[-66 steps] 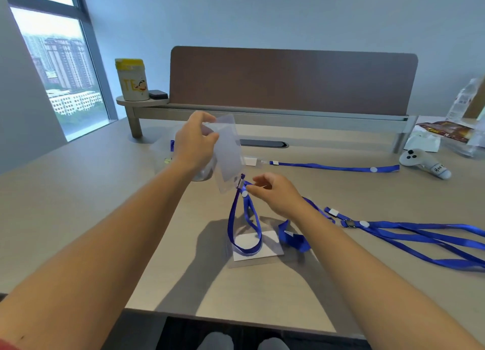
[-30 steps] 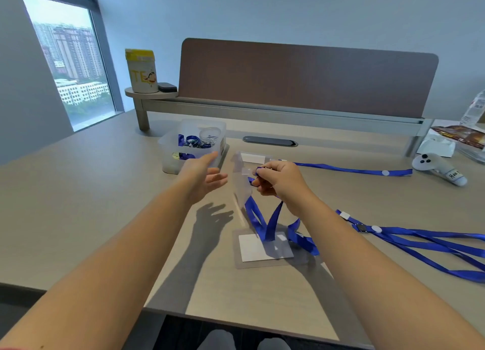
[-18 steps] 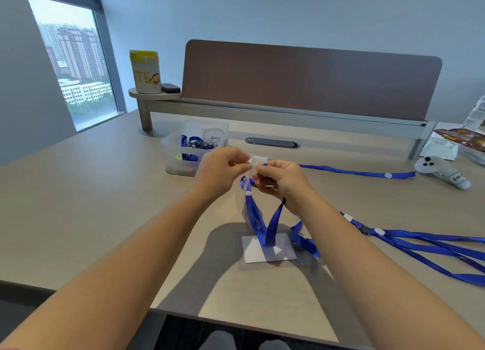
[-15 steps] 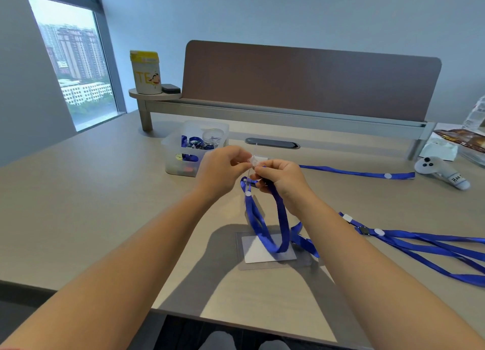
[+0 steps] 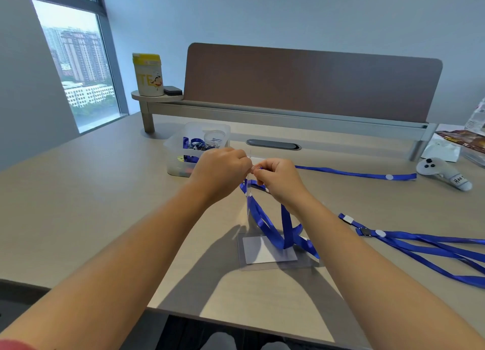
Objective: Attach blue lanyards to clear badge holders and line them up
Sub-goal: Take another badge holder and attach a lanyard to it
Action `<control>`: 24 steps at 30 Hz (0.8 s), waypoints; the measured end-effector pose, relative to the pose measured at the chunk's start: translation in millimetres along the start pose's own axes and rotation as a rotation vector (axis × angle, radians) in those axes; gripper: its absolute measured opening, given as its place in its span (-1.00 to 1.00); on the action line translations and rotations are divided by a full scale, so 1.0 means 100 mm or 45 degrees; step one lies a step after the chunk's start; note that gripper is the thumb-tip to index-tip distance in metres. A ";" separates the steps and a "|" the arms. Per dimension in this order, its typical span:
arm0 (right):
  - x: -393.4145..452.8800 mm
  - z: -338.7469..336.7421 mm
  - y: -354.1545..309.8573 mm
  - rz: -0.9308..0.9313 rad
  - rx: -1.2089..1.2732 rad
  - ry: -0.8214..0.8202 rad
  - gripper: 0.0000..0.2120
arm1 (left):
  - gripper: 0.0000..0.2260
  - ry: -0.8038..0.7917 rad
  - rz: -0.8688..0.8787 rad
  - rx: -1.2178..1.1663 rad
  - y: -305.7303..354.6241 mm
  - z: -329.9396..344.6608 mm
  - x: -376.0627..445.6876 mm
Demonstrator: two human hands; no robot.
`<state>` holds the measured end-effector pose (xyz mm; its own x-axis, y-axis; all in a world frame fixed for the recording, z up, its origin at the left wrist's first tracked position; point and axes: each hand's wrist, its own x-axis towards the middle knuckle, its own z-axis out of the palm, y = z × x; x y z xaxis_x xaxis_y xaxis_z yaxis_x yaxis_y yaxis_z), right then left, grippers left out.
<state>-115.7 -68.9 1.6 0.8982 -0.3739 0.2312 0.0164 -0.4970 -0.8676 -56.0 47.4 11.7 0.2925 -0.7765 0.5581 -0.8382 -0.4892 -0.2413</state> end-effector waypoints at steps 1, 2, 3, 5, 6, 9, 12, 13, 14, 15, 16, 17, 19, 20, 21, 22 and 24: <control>0.00 0.01 0.00 -0.018 -0.030 0.010 -0.78 | -0.83 -0.025 -0.012 -0.016 0.01 0.01 0.00; 0.00 0.01 0.00 -0.033 -0.061 0.018 -0.78 | -0.83 -0.020 -0.027 -0.032 0.01 0.05 0.01; 0.00 0.01 0.00 -0.047 -0.088 0.024 -0.78 | -0.84 0.005 -0.035 -0.036 0.02 0.06 0.01; -0.01 0.00 -0.01 -0.066 -0.127 0.042 -0.79 | -0.89 0.039 -0.102 -0.096 0.06 0.09 0.02; -0.01 0.00 -0.01 -0.072 -0.136 0.057 -0.79 | -0.88 0.063 -0.190 -0.200 0.09 0.09 0.05; 0.00 -0.03 0.00 -0.080 -0.119 0.097 -0.79 | -0.77 0.028 -0.513 -0.498 0.15 0.09 0.13; 0.00 -0.05 0.00 -0.089 -0.103 0.101 -0.83 | -0.78 0.007 -0.654 -0.678 0.17 0.07 0.19; -0.01 -0.06 0.00 -0.096 -0.101 0.105 -0.83 | -0.78 0.003 -0.671 -0.714 0.17 0.07 0.20; 0.00 -0.06 0.00 -0.103 -0.102 0.111 -0.81 | -0.78 -0.005 -0.684 -0.751 0.16 0.07 0.21; 0.00 -0.06 0.00 -0.108 -0.102 0.113 -0.80 | -0.79 -0.002 -0.694 -0.780 0.15 0.07 0.21; -0.01 -0.07 0.00 -0.111 -0.102 0.113 -0.81 | -0.79 0.004 -0.703 -0.803 0.15 0.07 0.21; -0.01 -0.07 0.00 -0.114 -0.098 0.112 -0.83 | -0.80 0.011 -0.710 -0.827 0.15 0.07 0.21; -0.01 -0.06 -0.01 -0.119 -0.076 0.118 -0.86 | -0.81 0.034 -0.723 -0.877 0.16 0.08 0.20; -0.01 -0.06 -0.01 -0.121 -0.065 0.123 -0.86 | -0.82 0.048 -0.731 -0.894 0.16 0.08 0.20; -0.01 -0.06 -0.02 -0.123 -0.056 0.125 -0.85 | -0.82 0.064 -0.741 -0.919 0.16 0.09 0.20; -0.01 -0.06 -0.02 -0.123 -0.046 0.125 -0.83 | -0.83 0.076 -0.759 -0.962 0.16 0.08 0.19; -0.01 -0.05 -0.03 -0.122 -0.012 0.120 -0.76 | -0.84 0.081 -0.830 -1.123 0.15 0.07 0.19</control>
<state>-118.7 -71.2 6.6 0.8473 -0.3962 0.3536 0.0958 -0.5410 -0.8355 -59.7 22.1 13.0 0.7958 -0.4377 0.4185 -0.5735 -0.3228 0.7529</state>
